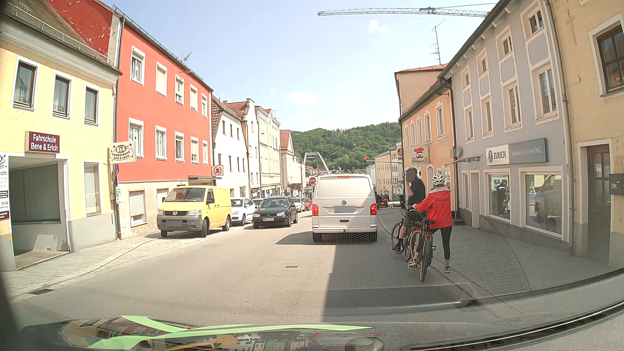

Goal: Follow the waypoints while adhering to traffic rules and regulations

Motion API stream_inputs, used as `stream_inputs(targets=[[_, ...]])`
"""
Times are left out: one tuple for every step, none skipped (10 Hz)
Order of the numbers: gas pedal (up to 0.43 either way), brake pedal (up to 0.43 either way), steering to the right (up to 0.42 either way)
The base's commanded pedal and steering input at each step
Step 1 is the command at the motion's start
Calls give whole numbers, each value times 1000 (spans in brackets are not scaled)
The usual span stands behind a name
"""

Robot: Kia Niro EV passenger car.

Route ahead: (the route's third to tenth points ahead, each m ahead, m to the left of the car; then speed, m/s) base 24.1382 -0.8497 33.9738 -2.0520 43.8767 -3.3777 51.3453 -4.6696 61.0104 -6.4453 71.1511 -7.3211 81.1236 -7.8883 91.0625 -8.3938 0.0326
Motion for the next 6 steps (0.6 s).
stream_inputs(targets=[[0,195,-3],[0,201,-3],[0,220,-3],[0,232,-3],[0,262,-3],[0,274,-3]])
